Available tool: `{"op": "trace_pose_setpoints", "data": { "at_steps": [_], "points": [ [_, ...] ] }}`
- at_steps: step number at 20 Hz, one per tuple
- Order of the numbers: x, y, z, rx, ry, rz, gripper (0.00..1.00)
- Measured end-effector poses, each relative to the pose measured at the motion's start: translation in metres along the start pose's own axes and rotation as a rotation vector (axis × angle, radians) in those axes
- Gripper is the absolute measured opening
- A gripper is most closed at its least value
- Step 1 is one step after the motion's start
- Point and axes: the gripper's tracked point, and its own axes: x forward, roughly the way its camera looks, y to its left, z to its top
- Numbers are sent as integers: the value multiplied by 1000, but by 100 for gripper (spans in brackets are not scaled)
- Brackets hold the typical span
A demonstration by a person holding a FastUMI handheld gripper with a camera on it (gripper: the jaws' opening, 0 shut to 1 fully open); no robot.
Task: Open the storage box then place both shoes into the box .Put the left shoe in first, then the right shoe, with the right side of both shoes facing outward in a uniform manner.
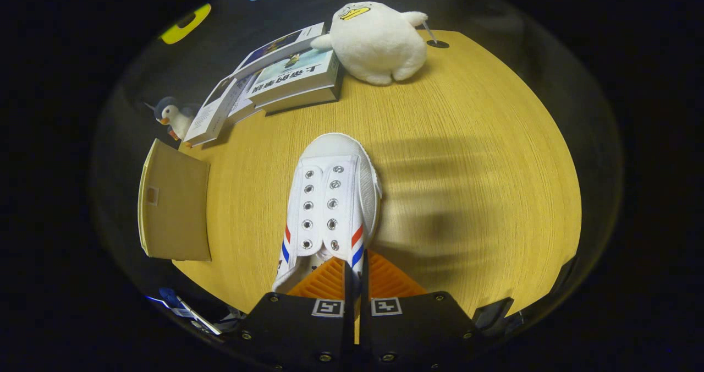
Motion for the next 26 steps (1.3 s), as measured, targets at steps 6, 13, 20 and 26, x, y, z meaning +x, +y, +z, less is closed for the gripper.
{"op": "trace_pose_setpoints", "data": {
  "at_steps": [6,13,20,26],
  "points": [
    [-38,17,13,-21,-49,-35,4],
    [-91,79,35,-45,-117,75,4],
    [-113,134,48,-141,-126,115,4],
    [-112,188,50,-218,-84,166,4]
  ]
}}
